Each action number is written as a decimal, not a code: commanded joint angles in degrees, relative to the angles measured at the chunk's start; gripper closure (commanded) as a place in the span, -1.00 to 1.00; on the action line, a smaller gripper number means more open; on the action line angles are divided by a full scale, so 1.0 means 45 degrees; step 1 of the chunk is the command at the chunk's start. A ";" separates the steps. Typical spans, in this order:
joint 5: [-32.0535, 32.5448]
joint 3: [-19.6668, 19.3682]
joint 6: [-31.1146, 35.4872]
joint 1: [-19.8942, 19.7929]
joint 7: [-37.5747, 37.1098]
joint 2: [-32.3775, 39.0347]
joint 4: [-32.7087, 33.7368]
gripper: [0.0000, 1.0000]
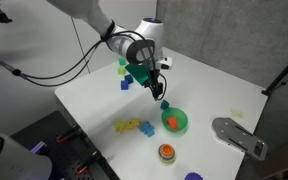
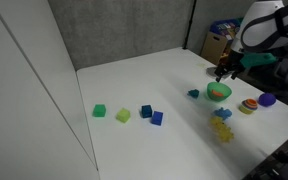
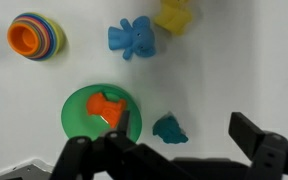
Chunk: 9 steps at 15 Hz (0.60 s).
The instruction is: Remove the orange toy from the green bowl and drop it on the table
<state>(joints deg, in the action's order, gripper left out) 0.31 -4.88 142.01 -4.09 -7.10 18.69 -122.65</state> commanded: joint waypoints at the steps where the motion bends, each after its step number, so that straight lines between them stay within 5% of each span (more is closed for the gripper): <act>1: 0.0173 -0.0338 0.0214 -0.0005 -0.0279 0.2047 0.1909 -1.00; 9: 0.0080 -0.1024 0.0635 -0.0181 -0.0521 0.5722 0.5095 -1.00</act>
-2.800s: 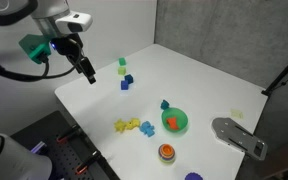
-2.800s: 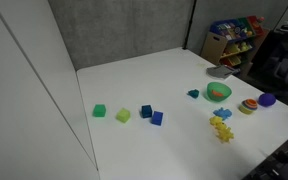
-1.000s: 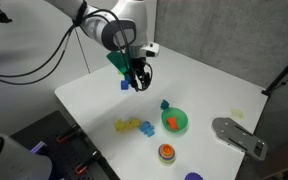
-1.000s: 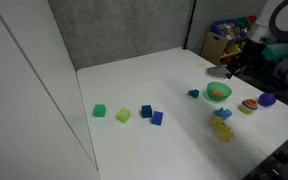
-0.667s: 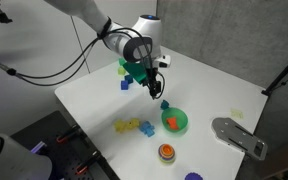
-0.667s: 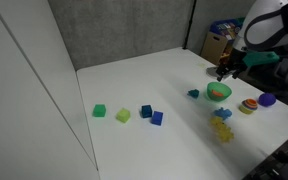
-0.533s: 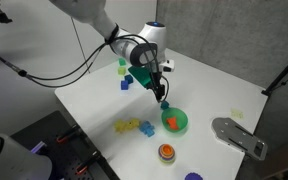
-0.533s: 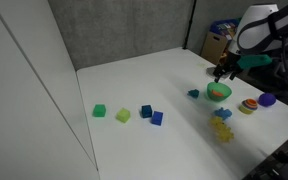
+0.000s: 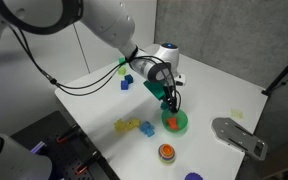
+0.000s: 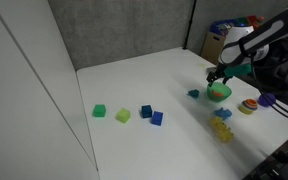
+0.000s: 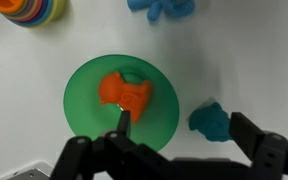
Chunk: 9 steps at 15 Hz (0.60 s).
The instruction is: Remove the orange toy from the green bowl and drop it on the table
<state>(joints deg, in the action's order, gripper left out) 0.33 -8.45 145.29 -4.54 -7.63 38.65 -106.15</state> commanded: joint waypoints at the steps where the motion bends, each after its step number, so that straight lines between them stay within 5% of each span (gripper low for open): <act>1: 0.0092 -0.0325 -0.0136 -0.0096 -0.0437 0.1626 0.1738 -1.00; 9: 0.0006 -0.0785 -0.0190 -0.0270 -0.0778 0.3583 0.3269 -1.00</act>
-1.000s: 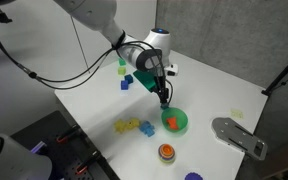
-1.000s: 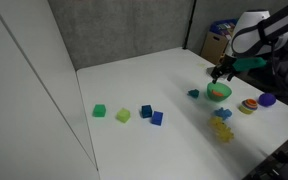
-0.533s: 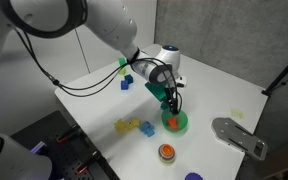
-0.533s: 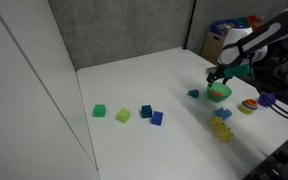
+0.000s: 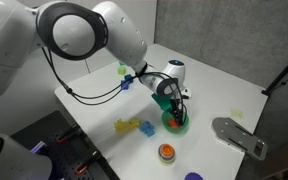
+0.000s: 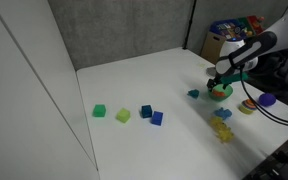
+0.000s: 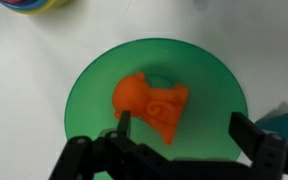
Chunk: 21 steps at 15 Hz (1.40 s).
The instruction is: Remove the orange toy from the green bowl and drop it on the table
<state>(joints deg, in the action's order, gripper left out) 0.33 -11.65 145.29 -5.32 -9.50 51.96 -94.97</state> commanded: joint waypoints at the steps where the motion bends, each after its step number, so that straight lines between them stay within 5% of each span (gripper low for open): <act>1: 0.0006 -0.0091 -0.0205 -0.0106 -0.0387 0.0754 0.0870 -1.00; 12: 0.0248 -0.0468 0.0764 -0.0003 -0.0396 0.1617 0.1430 -1.00; 14: 0.0176 -0.0464 0.0948 -0.0045 -0.0368 0.1705 0.1396 -0.48; 21: -0.0044 -0.0253 0.0709 -0.0123 -0.0277 0.1390 0.1044 0.62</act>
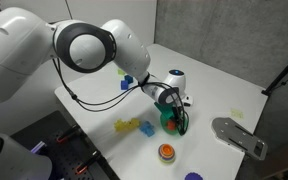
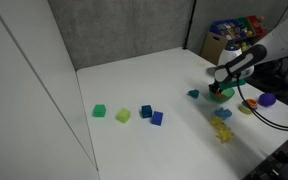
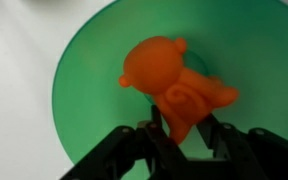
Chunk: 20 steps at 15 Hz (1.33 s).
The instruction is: Remove the orange toy from the green bowl and drop it on the table
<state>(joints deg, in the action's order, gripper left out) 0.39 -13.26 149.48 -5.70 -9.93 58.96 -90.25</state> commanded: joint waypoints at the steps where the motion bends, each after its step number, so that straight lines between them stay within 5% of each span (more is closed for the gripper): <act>1: -0.0072 0.0129 -0.0376 -0.0012 -0.0176 -0.0321 -0.0077 0.77; 3: -0.0157 0.0276 -0.0680 -0.0035 -0.0108 -0.0701 -0.0275 0.96; 17: 0.0069 0.1018 -0.2739 0.0891 0.0120 -0.5758 -0.3676 0.86; 18: 0.0107 0.1121 -0.2898 0.0975 0.0127 -0.6203 -0.4002 0.21; 20: 0.0180 0.1274 -0.3287 0.1133 0.0066 -0.6983 -0.4534 0.03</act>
<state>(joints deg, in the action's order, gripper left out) 0.35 -8.57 136.97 -1.18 -9.83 34.30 -104.93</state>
